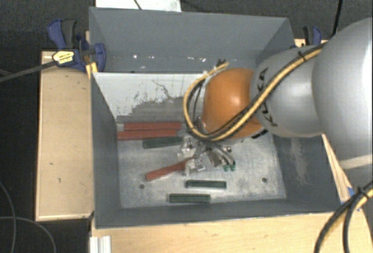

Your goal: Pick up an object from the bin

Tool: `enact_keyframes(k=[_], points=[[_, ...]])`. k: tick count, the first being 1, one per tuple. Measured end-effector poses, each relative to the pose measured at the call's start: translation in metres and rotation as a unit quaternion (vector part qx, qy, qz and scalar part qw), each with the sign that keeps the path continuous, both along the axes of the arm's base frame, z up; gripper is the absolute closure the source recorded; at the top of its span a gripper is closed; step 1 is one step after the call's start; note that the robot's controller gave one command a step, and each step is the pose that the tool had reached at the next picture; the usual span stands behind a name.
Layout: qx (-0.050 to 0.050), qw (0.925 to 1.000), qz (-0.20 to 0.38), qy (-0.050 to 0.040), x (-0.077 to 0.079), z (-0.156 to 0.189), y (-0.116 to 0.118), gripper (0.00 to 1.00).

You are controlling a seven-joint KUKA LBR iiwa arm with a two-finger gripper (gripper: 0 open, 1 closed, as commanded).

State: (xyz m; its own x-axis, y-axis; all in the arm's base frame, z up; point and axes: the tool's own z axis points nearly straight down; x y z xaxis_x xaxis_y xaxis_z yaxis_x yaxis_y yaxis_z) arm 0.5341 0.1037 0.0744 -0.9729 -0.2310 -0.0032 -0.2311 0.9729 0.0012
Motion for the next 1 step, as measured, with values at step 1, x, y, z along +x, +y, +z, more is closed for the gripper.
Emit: enact_keyframes(k=[1], points=[[0.000, 0.9999, -0.010, -0.0007, 0.0360, 0.1496, 0.0156, 1.00]])
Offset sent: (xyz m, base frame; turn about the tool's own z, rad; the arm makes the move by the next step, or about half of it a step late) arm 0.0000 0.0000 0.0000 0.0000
